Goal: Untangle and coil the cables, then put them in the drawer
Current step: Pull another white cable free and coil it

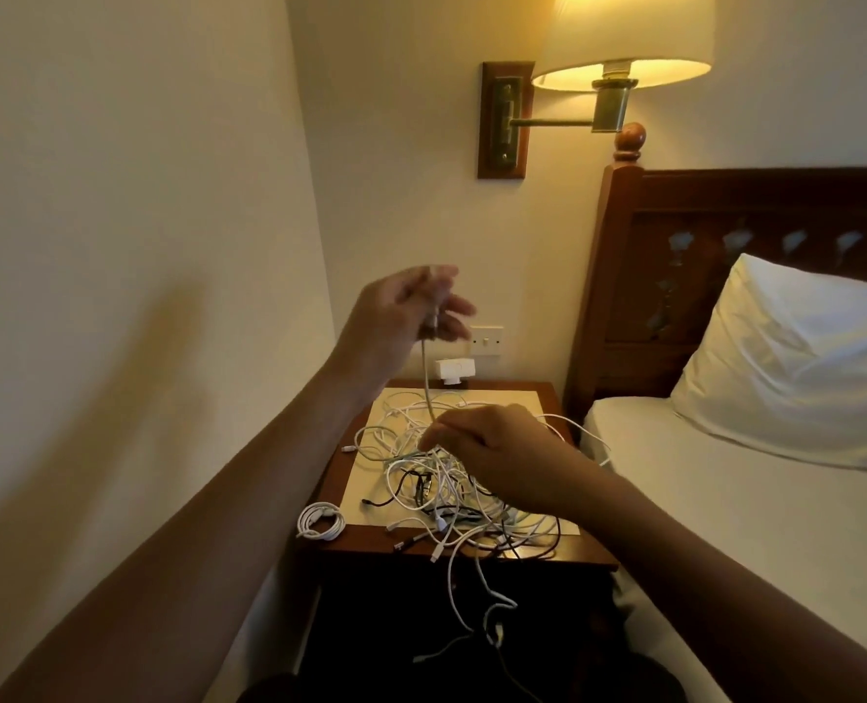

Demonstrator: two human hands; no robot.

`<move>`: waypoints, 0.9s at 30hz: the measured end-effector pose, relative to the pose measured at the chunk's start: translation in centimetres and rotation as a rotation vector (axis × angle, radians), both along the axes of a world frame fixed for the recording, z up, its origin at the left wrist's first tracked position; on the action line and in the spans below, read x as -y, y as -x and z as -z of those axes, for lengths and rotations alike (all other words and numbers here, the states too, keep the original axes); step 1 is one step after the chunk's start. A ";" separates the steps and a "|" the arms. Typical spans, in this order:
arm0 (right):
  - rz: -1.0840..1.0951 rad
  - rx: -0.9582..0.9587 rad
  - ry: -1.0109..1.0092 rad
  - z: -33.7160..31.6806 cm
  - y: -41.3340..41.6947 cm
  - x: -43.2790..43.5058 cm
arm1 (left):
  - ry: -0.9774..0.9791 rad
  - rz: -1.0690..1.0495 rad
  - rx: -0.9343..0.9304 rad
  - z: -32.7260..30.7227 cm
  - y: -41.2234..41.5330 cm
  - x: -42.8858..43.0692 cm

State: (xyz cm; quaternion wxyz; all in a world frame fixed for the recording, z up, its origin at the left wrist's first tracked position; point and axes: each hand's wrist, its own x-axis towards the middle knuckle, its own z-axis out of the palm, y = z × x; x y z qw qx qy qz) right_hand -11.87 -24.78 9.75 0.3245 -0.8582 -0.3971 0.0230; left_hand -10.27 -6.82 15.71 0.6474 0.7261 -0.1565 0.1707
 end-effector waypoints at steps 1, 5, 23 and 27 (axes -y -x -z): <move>0.000 0.026 -0.019 -1.3 0.3 0.1 | -0.226 -0.070 0.013 0.5 0.1 0.1; 0.079 0.224 -0.028 -6.2 -2.3 2.4 | -0.686 0.045 -0.111 2.1 0.6 -1.7; 0.262 0.037 -0.046 -1.0 -11.4 10.4 | 0.322 -0.037 -0.257 0.6 -1.5 -12.2; 0.307 0.025 0.000 0.7 -11.8 12.4 | 0.528 -0.128 -0.225 0.9 -2.3 -14.4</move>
